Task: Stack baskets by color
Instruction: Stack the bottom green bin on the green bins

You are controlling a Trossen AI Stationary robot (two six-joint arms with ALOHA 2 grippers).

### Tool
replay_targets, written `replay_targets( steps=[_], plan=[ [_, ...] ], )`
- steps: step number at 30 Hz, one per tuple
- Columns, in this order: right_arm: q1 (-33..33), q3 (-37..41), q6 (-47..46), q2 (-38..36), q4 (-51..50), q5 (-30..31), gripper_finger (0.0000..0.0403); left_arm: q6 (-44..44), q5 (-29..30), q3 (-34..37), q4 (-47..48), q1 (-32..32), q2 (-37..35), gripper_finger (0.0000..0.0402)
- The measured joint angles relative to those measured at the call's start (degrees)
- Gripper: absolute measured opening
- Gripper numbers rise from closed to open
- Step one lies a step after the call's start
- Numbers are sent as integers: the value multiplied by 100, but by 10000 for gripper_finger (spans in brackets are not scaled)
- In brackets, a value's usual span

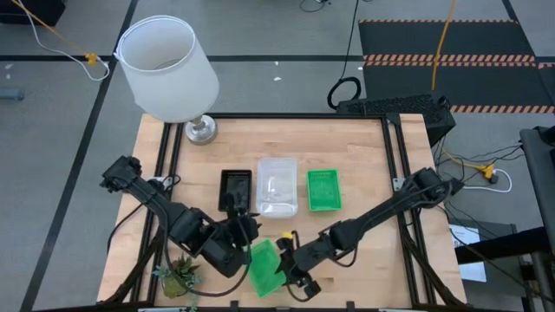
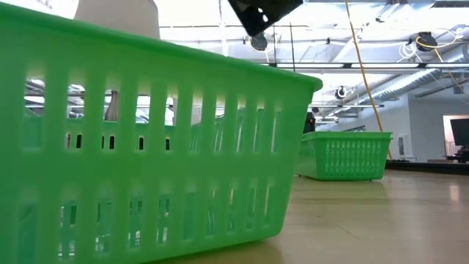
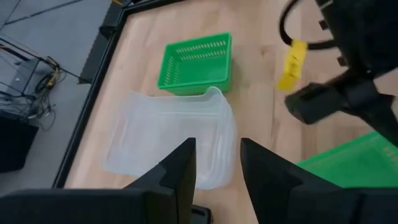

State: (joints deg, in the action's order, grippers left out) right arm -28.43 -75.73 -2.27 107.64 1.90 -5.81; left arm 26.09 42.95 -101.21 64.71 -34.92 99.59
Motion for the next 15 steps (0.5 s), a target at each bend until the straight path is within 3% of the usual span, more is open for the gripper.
replay_targets(
  steps=[15],
  plan=[
    [-19,-62,-2,657,45,-372,171,-4,-6,89,-39,127,0,127]
  ],
)
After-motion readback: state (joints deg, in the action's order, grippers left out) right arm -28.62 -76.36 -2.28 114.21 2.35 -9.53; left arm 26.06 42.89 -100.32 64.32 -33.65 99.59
